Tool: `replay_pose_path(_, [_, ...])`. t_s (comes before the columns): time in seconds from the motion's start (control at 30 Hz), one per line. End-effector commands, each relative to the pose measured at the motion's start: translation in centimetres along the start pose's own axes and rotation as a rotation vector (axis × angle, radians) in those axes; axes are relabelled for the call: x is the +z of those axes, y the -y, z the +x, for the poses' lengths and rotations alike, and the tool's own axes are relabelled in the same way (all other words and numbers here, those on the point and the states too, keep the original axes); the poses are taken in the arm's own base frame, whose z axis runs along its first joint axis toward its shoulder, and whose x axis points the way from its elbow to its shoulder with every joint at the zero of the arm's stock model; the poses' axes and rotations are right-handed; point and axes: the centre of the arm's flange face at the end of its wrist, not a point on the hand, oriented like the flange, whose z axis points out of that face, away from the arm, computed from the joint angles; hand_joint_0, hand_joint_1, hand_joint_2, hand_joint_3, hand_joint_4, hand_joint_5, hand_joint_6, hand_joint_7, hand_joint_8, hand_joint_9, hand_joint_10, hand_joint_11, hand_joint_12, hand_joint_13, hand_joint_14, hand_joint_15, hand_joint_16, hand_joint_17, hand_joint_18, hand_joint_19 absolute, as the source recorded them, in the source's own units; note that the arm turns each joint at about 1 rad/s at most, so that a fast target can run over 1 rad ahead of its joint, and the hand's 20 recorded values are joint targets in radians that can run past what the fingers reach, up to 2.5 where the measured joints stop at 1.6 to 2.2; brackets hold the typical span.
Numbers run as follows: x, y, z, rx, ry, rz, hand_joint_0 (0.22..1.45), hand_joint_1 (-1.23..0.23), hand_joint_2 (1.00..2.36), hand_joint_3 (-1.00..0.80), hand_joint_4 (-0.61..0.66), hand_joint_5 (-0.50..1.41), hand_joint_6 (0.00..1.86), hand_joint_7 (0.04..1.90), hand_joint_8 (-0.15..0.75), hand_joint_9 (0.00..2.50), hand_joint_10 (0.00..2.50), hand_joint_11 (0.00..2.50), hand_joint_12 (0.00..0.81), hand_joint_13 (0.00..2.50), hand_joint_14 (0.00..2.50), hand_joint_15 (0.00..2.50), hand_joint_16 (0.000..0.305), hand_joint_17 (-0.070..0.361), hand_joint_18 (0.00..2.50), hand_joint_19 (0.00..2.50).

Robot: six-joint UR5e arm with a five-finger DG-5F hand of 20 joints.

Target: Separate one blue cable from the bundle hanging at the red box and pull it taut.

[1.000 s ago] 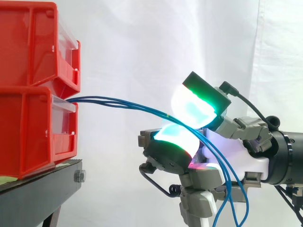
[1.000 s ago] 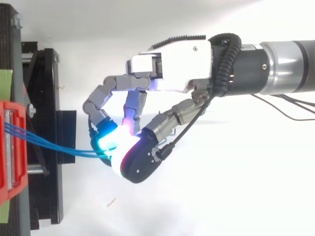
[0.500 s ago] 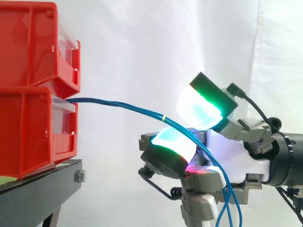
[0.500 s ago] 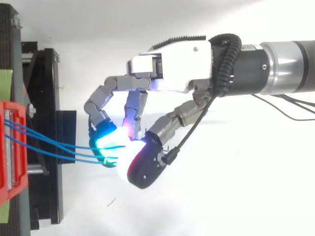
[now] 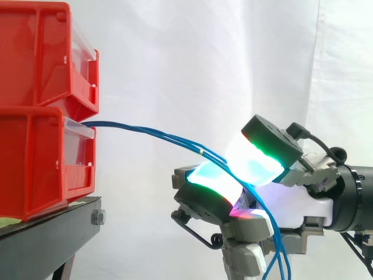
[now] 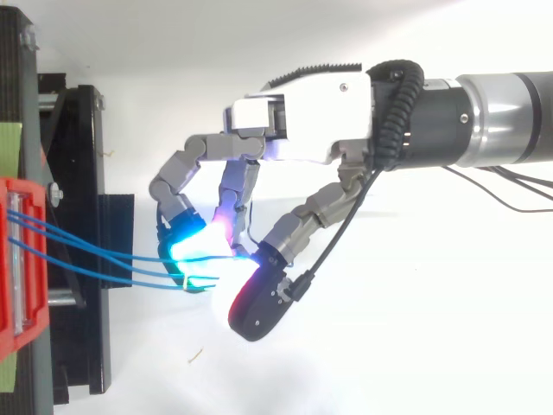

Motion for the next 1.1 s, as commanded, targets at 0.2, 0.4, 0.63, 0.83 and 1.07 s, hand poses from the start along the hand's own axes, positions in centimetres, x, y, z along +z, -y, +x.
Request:
replay_pose_path(0.2, [-0.14, 0.23, 0.03, 0.0, 0.0, 0.002, 0.78, -0.97, 1.0, -0.5, 0.06, -0.17, 0.91, 1.31, 0.318, 1.15, 0.02, 1.01, 0.349, 1.14, 0.02, 0.65, 0.044, 0.099, 0.98, 0.47])
replay_pose_path(0.4, [-0.14, 0.23, 0.03, 0.0, 0.0, 0.002, 0.63, -1.02, 1.0, -0.5, 0.07, -0.16, 0.91, 1.29, 0.319, 1.16, 0.02, 1.01, 0.349, 1.13, 0.02, 0.66, 0.044, 0.1, 0.97, 0.49])
replay_pose_path(0.63, [-0.14, 0.23, 0.03, 0.0, 0.0, 0.002, 0.49, -1.0, 1.0, -0.5, 0.05, -0.14, 0.89, 1.23, 0.334, 1.2, 0.02, 0.99, 0.365, 1.13, 0.02, 0.66, 0.049, 0.11, 0.98, 0.52])
replay_pose_path(0.83, [-0.12, 0.22, 0.03, 0.0, 0.0, 0.0, 0.46, -0.85, 1.0, -0.5, 0.06, -0.13, 0.83, 1.22, 0.351, 1.25, 0.02, 0.97, 0.388, 1.16, 0.02, 0.66, 0.052, 0.117, 1.0, 0.54])
replay_pose_path(1.07, [-0.12, 0.22, 0.03, 0.0, 0.0, 0.0, 0.61, -0.74, 1.0, -0.5, 0.0, -0.12, 0.8, 1.3, 0.325, 1.27, 0.02, 0.98, 0.361, 1.17, 0.02, 0.69, 0.045, 0.1, 0.96, 0.63])
